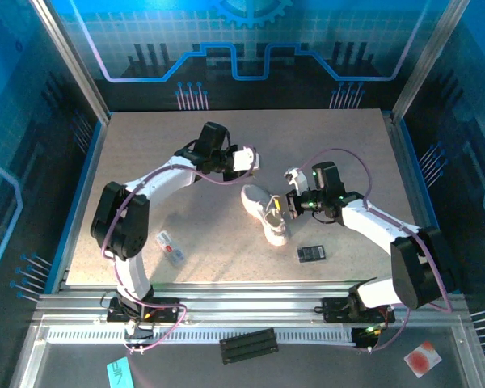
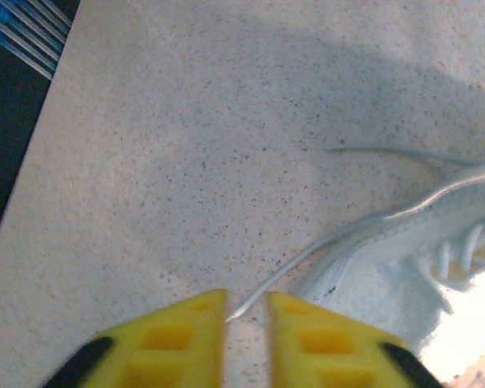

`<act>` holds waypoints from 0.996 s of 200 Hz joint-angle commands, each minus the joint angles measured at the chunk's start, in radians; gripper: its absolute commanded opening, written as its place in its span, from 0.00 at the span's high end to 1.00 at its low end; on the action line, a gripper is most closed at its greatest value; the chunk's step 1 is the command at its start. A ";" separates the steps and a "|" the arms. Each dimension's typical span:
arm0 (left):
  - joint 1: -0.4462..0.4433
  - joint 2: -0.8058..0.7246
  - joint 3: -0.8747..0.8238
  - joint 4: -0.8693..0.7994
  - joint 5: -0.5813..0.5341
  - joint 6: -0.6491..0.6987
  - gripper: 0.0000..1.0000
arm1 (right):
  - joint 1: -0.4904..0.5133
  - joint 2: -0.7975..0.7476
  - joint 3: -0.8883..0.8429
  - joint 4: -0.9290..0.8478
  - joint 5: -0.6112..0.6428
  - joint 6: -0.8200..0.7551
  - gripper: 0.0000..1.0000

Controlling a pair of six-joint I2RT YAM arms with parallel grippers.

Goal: Tie the shoes

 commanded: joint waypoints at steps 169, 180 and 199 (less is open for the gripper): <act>-0.139 0.302 0.296 -0.275 0.273 0.179 0.38 | -0.036 -0.032 -0.042 0.070 -0.102 -0.006 1.00; -0.140 0.316 0.309 -0.289 0.279 0.191 0.38 | -0.043 -0.036 -0.045 0.072 -0.106 -0.008 1.00; -0.141 0.329 0.331 -0.318 0.304 0.204 0.38 | -0.053 -0.037 -0.050 0.075 -0.111 -0.010 1.00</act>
